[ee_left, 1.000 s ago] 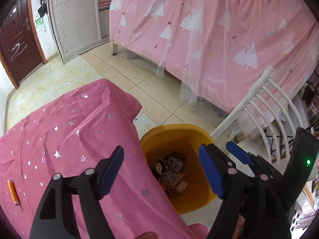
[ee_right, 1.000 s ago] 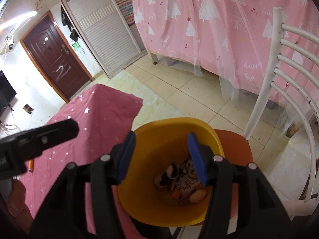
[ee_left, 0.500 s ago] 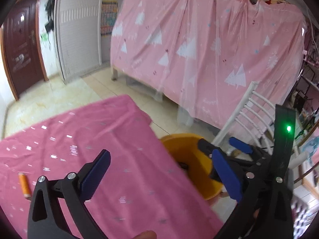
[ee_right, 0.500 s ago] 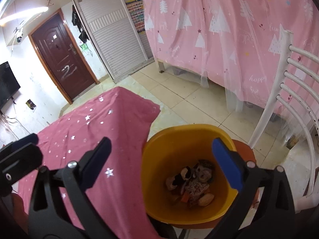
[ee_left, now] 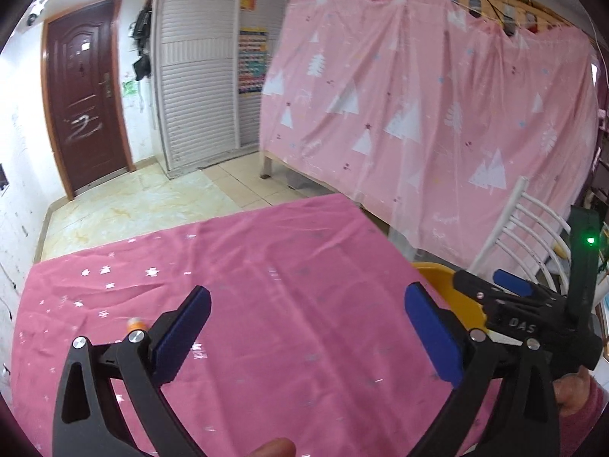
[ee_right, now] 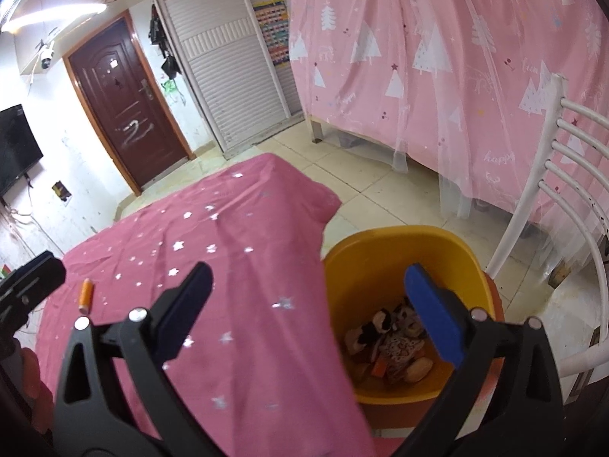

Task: Collect trash
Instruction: 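Move both tools back over the table toward the orange thread spool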

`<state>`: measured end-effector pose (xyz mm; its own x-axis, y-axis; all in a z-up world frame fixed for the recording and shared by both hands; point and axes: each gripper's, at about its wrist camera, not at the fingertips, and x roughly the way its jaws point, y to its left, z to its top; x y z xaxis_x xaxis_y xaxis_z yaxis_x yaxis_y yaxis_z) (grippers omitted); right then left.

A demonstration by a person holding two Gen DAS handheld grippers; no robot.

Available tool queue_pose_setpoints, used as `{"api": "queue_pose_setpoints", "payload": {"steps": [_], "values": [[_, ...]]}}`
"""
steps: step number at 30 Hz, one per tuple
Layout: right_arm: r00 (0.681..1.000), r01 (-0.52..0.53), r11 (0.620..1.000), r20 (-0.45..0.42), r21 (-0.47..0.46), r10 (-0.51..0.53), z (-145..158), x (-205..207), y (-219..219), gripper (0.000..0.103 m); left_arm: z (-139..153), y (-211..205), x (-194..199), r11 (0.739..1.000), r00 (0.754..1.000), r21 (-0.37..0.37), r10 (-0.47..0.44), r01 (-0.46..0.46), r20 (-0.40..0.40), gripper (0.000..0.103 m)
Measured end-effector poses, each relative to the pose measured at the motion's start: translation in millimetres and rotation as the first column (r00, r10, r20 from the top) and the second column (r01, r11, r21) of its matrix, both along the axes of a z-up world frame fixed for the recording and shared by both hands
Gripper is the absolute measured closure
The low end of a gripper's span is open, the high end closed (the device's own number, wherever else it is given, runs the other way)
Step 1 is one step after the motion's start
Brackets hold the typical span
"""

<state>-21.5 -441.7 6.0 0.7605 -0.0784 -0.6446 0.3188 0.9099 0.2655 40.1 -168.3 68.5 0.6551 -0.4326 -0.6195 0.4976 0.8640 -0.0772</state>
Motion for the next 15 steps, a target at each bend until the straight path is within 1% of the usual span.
{"api": "queue_pose_setpoints", "payload": {"steps": [6, 10, 13, 15], "values": [[0.999, -0.037, 0.998, -0.003, -0.047, 0.037, 7.9, 2.3, 36.3, 0.006, -5.4, 38.4, 3.0, 0.998, 0.998, -0.004, 0.065, -0.065, 0.016, 0.008], [0.997, -0.071, 0.995, 0.022, -0.064, 0.072, 12.8, 2.8, 59.8, 0.006, -8.6, 65.4, 1.7, 0.995, 0.994, -0.006, 0.103, -0.103, 0.028, 0.008], [0.992, -0.109, 0.991, 0.046, -0.080, 0.113, 14.2, 3.6, 79.3, 0.006, -10.8, 86.1, 1.4, 0.991, 0.991, -0.014, 0.131, -0.130, 0.033, 0.008], [0.986, -0.148, 0.983, 0.059, -0.107, 0.155, 14.6, 4.1, 97.3, 0.006, -13.2, 102.7, 3.1, 0.988, 0.988, -0.019, 0.152, -0.151, 0.033, 0.008]]}}
